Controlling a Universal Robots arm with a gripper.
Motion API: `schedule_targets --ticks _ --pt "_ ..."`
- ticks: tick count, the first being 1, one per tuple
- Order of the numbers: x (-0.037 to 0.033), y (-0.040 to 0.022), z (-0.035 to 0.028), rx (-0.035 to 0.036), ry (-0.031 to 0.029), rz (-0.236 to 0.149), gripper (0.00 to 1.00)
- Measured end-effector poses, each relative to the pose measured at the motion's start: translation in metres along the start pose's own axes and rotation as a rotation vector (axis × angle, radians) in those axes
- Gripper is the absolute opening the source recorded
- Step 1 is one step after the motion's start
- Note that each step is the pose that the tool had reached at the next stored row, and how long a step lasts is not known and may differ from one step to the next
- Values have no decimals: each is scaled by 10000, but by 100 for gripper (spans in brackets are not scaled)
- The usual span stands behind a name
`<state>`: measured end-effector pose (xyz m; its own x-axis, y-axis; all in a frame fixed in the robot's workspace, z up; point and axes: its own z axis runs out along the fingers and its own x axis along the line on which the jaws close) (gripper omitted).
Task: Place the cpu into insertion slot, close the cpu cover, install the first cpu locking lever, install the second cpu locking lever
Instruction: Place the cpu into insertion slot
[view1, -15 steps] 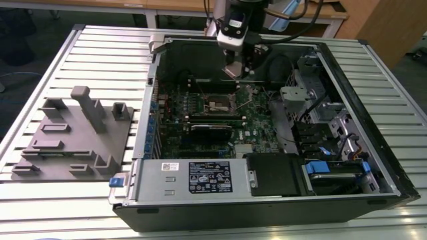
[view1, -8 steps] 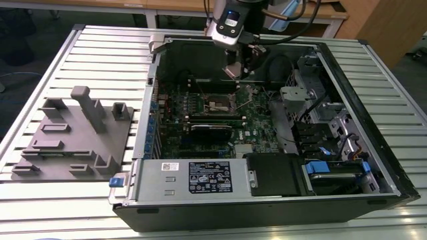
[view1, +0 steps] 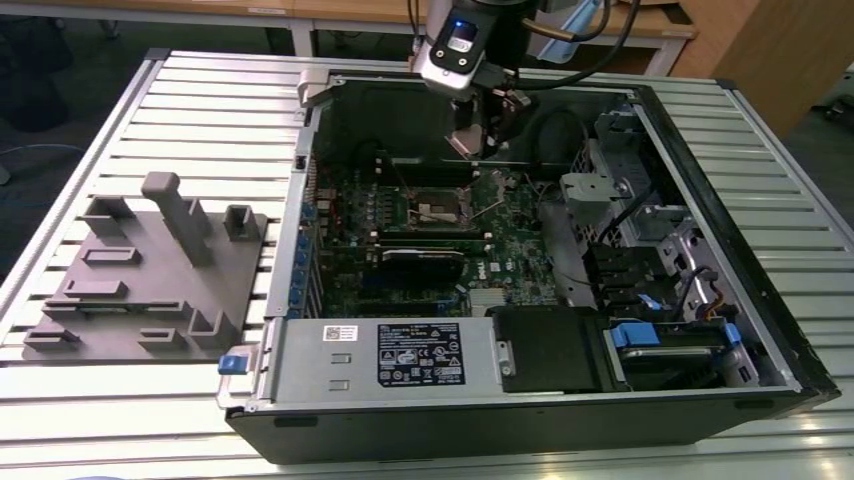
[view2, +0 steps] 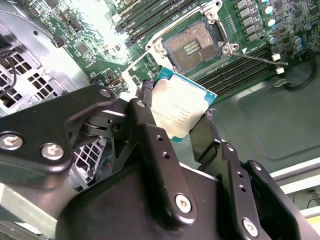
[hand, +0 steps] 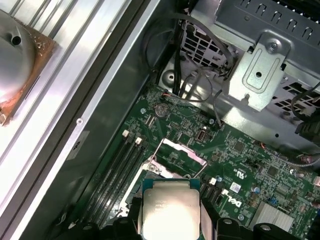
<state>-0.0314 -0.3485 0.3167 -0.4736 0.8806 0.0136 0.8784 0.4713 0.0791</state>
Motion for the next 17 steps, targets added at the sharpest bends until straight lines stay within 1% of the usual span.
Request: schedule_targets --ticks 17 --pt "0 0 1 -1 -4 45 54"
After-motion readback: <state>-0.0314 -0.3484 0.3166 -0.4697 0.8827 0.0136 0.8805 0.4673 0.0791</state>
